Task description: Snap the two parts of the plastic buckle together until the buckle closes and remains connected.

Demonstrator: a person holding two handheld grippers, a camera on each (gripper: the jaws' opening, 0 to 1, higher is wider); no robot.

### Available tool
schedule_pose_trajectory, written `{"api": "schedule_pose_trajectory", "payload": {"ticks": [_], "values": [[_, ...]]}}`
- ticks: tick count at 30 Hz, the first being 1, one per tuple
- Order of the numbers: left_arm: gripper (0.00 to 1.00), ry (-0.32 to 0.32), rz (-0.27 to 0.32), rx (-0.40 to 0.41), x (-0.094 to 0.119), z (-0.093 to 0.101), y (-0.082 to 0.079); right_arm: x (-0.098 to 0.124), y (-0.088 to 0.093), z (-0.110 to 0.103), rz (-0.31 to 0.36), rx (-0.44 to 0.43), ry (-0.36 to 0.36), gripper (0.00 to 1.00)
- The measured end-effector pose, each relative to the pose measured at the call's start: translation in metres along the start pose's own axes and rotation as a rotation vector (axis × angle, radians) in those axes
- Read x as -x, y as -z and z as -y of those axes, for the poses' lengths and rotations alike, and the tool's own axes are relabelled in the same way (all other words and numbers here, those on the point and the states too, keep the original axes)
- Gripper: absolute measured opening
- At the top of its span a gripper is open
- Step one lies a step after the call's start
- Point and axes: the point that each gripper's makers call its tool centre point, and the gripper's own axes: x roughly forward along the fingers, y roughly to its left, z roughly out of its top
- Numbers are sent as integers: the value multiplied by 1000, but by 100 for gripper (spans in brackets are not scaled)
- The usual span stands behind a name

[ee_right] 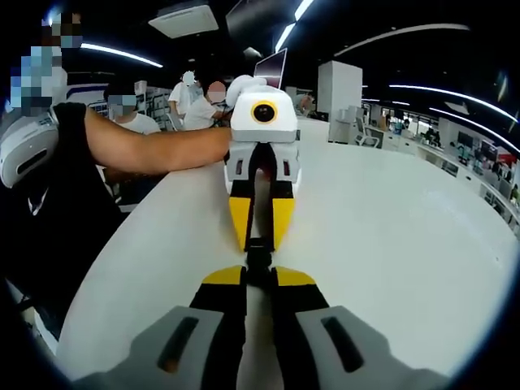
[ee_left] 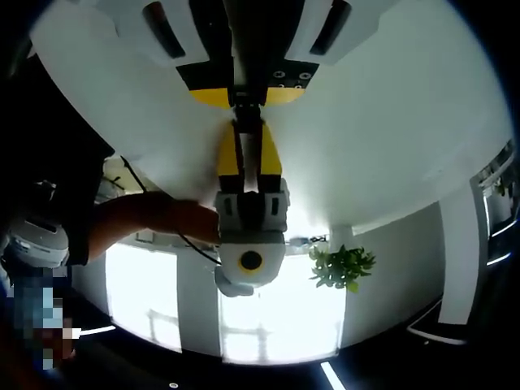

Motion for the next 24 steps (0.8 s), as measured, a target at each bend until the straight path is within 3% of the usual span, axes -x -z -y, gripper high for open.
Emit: {"api": "schedule_pose_trajectory", "payload": {"ticks": [8, 24], "values": [[8, -5, -1, -9, 0, 3, 0, 1, -2, -10, 3, -4, -5, 8], [9, -11, -1, -13, -2, 4, -2, 1, -1, -4, 9, -13, -13, 9]]}}
